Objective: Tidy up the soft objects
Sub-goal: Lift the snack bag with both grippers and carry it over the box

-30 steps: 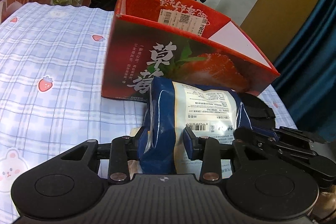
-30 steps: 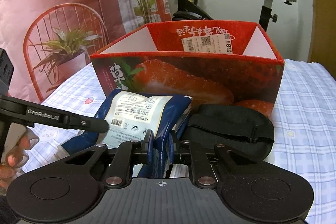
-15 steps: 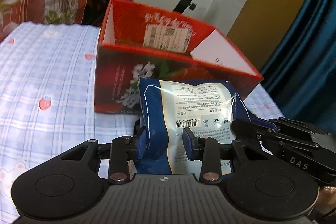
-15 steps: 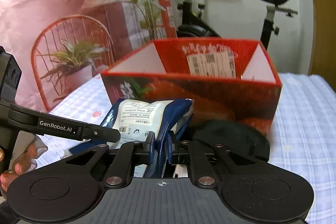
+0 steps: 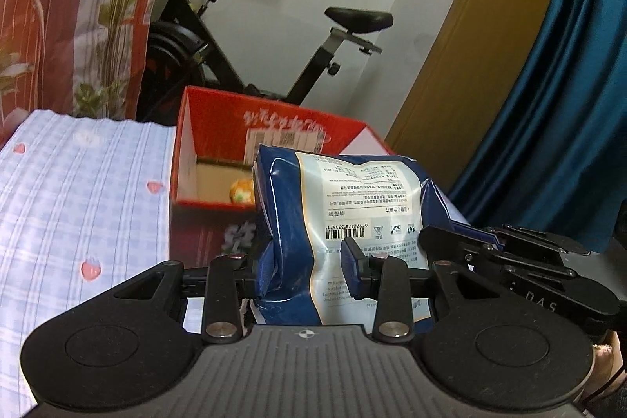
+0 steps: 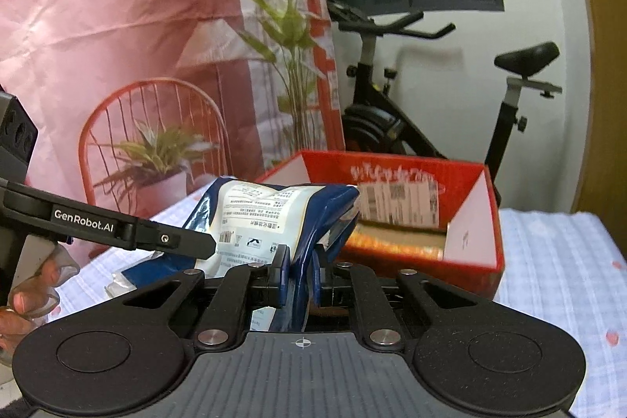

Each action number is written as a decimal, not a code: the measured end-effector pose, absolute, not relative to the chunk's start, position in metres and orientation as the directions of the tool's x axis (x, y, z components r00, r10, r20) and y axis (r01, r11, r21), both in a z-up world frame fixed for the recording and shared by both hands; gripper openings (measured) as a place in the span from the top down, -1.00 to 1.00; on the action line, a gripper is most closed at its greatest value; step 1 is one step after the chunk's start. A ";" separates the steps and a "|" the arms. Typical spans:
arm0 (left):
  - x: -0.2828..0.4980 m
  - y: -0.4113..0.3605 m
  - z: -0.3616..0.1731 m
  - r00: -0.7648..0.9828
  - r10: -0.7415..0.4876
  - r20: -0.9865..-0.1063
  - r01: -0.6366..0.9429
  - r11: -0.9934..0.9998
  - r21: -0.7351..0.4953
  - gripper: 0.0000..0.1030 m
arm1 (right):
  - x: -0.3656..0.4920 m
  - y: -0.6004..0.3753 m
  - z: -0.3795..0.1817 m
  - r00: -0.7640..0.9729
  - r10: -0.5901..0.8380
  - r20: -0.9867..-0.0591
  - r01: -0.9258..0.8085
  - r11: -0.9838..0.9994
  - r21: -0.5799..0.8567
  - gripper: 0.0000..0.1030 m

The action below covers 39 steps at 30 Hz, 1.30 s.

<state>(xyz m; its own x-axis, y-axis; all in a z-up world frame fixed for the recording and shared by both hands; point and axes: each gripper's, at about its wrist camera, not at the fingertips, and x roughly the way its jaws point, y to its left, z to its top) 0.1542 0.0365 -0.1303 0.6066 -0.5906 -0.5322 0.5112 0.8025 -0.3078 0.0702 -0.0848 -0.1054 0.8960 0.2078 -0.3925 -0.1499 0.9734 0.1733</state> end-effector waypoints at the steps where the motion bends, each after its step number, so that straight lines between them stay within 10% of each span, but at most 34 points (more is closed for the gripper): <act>1: 0.156 0.036 -0.129 0.607 -0.593 -0.528 0.511 0.801 -0.312 0.26 | 0.072 -0.086 -0.102 0.897 0.210 -0.388 -0.153 0.973 0.172 0.79; 22: 0.254 0.009 -0.113 0.672 -0.529 -0.518 0.430 0.849 -0.308 0.26 | 0.184 -0.121 -0.068 0.900 0.227 -0.372 -0.206 0.974 0.096 0.81; 39: 0.307 -0.015 -0.142 0.670 -0.385 -0.634 0.377 0.913 -0.155 0.26 | 0.290 -0.121 -0.115 0.809 0.188 -0.557 -0.190 0.980 0.055 0.80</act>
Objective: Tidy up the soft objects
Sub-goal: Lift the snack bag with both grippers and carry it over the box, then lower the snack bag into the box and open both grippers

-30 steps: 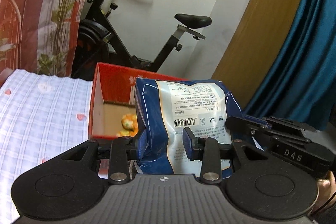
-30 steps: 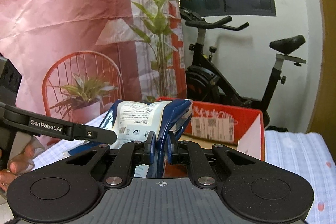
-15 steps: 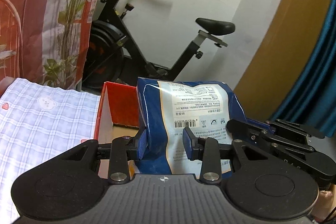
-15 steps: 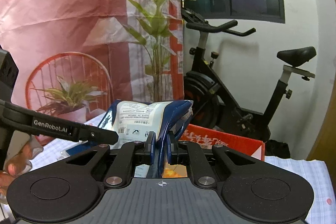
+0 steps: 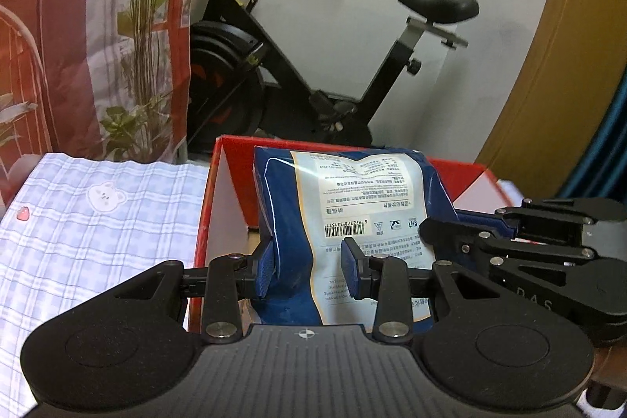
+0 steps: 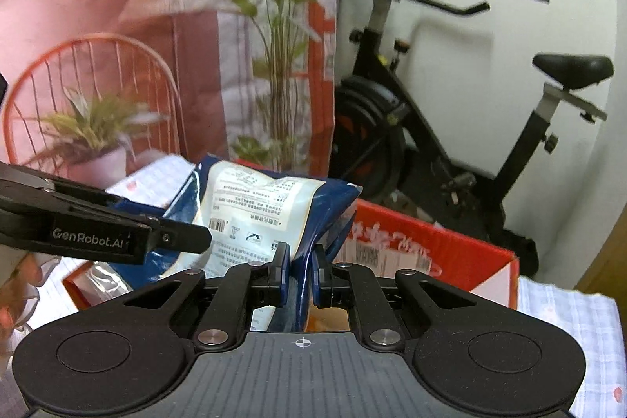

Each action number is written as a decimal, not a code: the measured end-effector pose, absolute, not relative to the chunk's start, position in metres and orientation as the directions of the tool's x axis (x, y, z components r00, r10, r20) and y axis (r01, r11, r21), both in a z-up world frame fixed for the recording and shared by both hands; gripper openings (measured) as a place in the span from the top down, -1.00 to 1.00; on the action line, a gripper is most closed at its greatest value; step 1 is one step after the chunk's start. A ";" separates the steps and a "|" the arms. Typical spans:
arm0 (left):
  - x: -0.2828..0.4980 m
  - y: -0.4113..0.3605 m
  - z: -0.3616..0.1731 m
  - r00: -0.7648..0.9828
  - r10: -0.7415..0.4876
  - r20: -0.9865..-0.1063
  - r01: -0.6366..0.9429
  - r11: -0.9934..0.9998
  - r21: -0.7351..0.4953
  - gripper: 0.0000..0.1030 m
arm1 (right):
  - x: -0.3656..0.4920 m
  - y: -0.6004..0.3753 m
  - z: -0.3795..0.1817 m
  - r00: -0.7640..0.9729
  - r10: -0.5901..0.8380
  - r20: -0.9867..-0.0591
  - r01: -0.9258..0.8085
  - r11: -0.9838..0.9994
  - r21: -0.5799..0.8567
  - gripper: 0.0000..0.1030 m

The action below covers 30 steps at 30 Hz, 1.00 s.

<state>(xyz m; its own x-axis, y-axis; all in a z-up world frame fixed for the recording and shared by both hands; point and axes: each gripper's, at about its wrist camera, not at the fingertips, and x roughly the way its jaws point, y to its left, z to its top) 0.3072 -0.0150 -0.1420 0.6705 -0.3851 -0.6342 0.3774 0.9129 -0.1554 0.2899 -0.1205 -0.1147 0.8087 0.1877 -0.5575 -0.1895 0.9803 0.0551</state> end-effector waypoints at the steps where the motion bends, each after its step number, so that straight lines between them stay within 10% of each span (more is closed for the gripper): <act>1: 0.308 -0.015 -0.144 0.666 -0.385 -0.639 0.378 0.913 -0.155 0.26 | 0.293 -0.120 -0.118 0.801 0.186 -0.569 -0.186 0.981 0.059 0.80; 18: 0.285 -0.015 -0.130 0.681 -0.380 -0.626 0.398 0.910 -0.119 0.13 | 0.288 -0.118 -0.136 0.725 0.059 -0.687 -0.082 0.997 -0.001 0.43; 30: 0.245 -0.006 -0.108 0.731 -0.348 -0.587 0.386 0.920 -0.064 -0.86 | 0.247 -0.142 -0.111 0.772 0.026 -0.635 0.005 0.999 0.046 -0.93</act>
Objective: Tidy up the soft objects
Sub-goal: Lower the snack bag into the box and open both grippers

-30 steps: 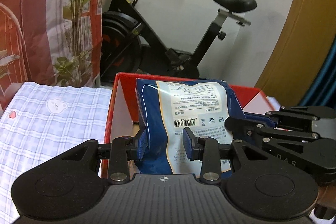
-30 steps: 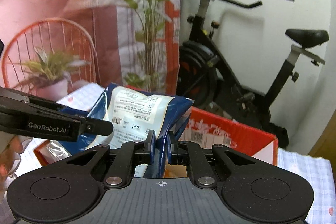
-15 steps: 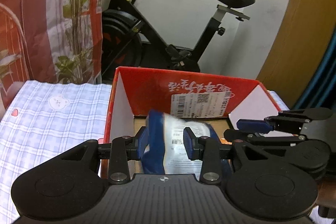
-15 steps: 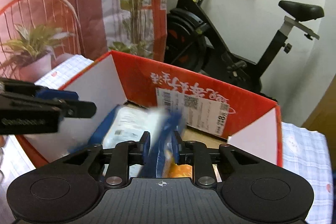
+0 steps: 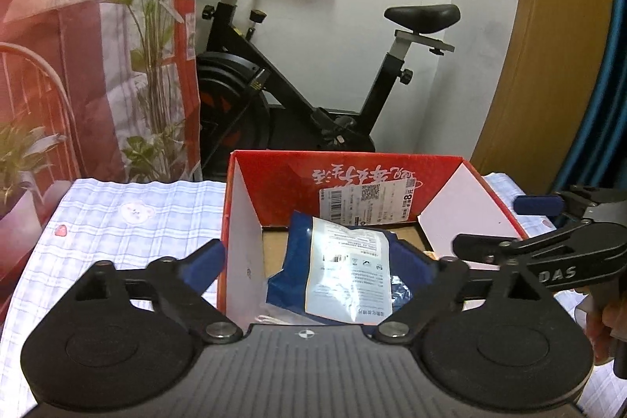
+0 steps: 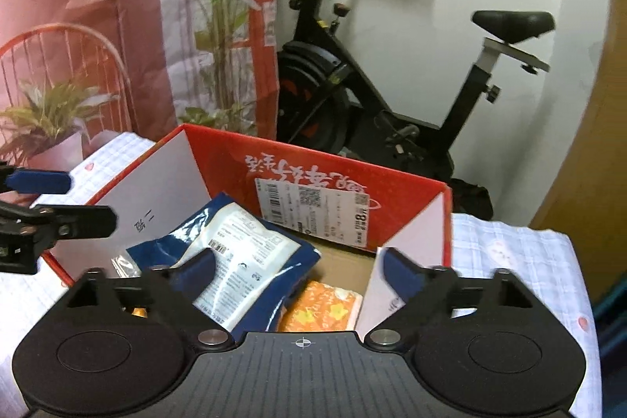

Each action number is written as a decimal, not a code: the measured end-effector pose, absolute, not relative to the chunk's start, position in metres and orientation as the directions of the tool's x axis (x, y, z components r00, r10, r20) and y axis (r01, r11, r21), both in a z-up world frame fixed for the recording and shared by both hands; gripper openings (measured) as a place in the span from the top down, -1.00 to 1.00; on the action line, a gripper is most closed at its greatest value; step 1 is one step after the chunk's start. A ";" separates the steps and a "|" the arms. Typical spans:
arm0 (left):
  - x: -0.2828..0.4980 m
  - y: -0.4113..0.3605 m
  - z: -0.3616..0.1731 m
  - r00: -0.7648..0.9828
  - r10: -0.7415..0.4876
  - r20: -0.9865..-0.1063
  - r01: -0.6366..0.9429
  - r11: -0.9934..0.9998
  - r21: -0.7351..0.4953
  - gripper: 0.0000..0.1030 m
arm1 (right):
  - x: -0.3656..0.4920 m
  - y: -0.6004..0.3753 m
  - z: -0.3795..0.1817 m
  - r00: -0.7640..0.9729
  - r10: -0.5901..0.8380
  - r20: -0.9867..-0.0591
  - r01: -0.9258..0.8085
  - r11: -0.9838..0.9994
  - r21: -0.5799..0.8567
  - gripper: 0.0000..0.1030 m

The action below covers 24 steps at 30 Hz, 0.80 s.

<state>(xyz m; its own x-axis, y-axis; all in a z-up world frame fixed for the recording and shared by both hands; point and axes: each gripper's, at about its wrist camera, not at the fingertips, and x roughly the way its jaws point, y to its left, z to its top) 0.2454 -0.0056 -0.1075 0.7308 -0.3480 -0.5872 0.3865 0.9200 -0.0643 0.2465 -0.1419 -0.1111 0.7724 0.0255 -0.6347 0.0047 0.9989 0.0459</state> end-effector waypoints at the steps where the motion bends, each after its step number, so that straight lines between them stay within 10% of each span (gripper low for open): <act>1: 0.244 -0.004 -0.106 0.732 -0.344 -0.588 0.383 0.922 -0.062 -0.88 | 0.243 -0.144 -0.109 0.775 0.021 -0.631 0.021 0.998 0.059 -0.99; 24: 0.147 0.031 -0.103 0.760 -0.303 -0.575 0.345 0.938 -0.039 -0.92 | 0.132 -0.143 -0.089 0.844 -0.026 -0.535 0.078 0.994 0.074 -0.99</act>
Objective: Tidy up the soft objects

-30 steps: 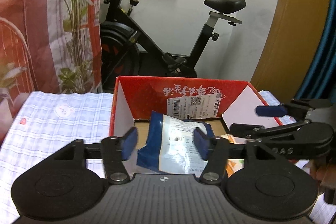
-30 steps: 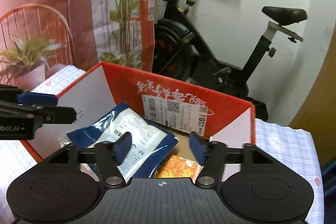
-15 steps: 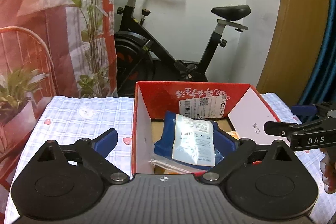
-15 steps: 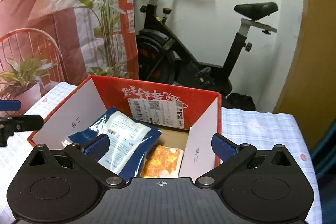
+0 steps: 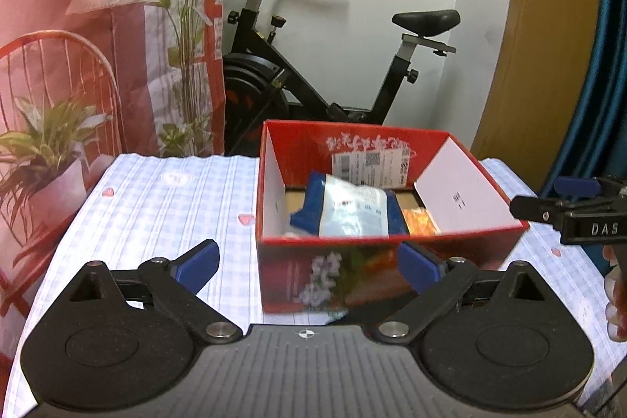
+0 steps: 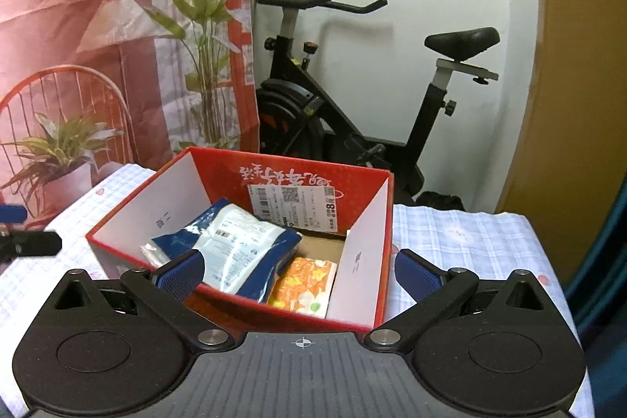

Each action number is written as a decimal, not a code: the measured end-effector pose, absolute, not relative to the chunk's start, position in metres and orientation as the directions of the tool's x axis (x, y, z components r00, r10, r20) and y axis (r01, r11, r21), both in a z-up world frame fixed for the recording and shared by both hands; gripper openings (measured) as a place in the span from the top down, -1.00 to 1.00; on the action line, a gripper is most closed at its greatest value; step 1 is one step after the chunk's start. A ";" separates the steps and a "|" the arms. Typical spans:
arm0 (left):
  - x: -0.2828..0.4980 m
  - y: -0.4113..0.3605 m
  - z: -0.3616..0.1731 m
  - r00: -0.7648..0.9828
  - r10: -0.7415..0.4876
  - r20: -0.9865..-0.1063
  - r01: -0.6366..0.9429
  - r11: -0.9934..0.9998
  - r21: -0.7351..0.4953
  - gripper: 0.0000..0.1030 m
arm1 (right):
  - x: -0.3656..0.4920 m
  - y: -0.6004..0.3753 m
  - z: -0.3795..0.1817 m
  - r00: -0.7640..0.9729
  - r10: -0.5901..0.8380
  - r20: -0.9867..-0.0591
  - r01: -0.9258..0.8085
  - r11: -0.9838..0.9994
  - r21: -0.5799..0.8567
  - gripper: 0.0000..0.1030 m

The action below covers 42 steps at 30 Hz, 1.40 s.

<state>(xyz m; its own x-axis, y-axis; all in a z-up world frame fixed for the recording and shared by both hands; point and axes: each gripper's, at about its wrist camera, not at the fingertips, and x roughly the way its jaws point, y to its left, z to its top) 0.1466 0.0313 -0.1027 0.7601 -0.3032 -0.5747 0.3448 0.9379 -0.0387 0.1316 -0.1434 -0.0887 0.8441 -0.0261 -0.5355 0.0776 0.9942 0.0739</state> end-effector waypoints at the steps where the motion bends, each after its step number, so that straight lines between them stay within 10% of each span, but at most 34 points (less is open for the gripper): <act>1: 0.142 0.031 -0.105 0.760 -0.301 -0.576 0.345 0.938 -0.035 -0.92 | 0.127 -0.143 -0.089 0.846 -0.026 -0.533 0.079 0.994 0.077 -0.99; 42: 0.080 0.047 -0.220 0.627 -0.340 -0.701 0.334 0.930 -0.152 -0.77 | -0.001 -0.087 -0.186 0.829 0.013 -0.559 0.055 0.993 0.104 -0.98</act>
